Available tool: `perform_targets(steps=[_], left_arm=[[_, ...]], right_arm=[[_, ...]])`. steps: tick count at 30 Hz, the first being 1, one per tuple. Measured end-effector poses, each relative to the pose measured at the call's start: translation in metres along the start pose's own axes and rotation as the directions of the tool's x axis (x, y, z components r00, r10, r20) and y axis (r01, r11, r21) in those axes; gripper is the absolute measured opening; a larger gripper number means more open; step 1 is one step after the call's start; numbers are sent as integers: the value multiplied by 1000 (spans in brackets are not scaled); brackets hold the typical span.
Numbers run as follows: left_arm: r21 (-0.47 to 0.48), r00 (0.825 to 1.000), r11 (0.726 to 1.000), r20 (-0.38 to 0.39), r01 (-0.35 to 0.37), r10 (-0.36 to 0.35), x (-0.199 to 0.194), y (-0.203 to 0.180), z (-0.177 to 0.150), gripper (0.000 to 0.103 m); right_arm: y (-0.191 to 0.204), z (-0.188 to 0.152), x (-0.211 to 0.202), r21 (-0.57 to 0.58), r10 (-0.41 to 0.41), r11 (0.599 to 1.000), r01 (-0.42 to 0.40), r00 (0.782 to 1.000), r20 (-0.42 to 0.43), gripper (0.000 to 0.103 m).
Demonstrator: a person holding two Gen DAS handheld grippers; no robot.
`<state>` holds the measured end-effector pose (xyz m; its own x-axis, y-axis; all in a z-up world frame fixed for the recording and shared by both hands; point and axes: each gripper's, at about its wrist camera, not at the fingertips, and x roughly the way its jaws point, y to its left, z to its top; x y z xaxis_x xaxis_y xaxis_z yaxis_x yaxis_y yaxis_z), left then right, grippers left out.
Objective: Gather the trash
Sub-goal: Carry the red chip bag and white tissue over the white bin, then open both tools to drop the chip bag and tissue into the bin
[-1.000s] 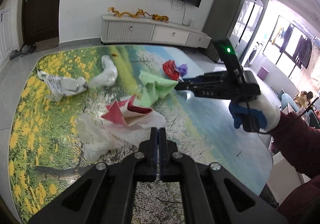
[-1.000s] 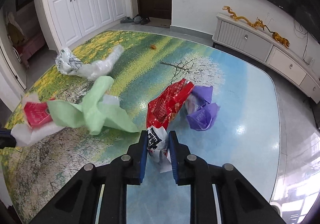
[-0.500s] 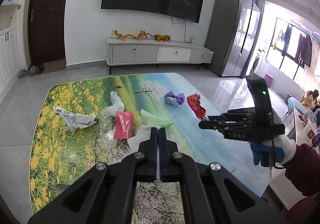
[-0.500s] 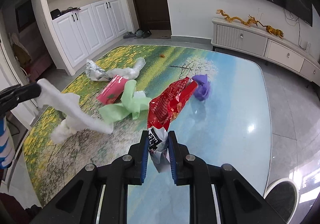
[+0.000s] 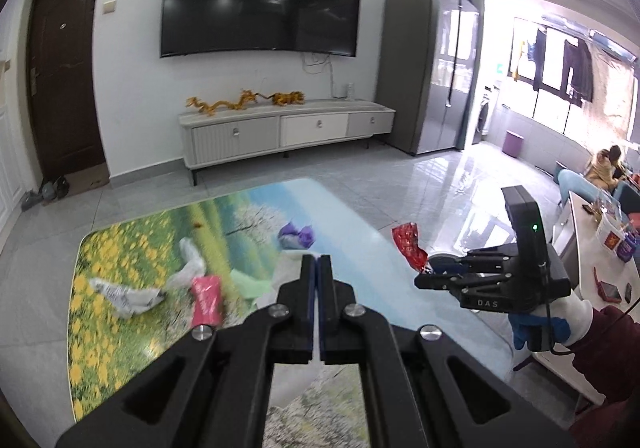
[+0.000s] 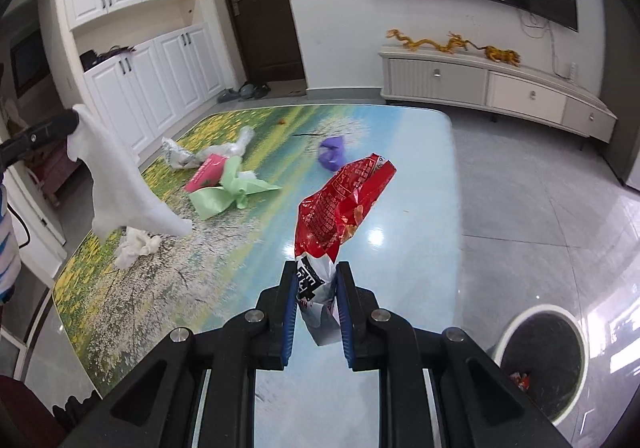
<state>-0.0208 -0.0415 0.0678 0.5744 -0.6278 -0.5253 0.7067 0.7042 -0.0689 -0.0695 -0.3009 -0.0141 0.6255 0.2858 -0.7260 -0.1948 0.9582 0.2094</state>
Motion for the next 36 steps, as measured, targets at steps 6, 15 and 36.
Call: perform_targets(steps=[6, 15, 36], left_arm=[[86, 996, 993, -5, 87, -87, 34, -50, 34, 1], [198, 973, 953, -82, 229, -217, 123, -151, 71, 1], [149, 863, 900, -382, 410, -330, 354, -305, 52, 3]], right_arm=[[-47, -22, -34, 101, -87, 991, 84, 996, 33, 18], [-147, -71, -65, 301, -226, 930, 211, 974, 15, 18], [-319, -164, -20, 582, -293, 730, 358, 934, -206, 24]])
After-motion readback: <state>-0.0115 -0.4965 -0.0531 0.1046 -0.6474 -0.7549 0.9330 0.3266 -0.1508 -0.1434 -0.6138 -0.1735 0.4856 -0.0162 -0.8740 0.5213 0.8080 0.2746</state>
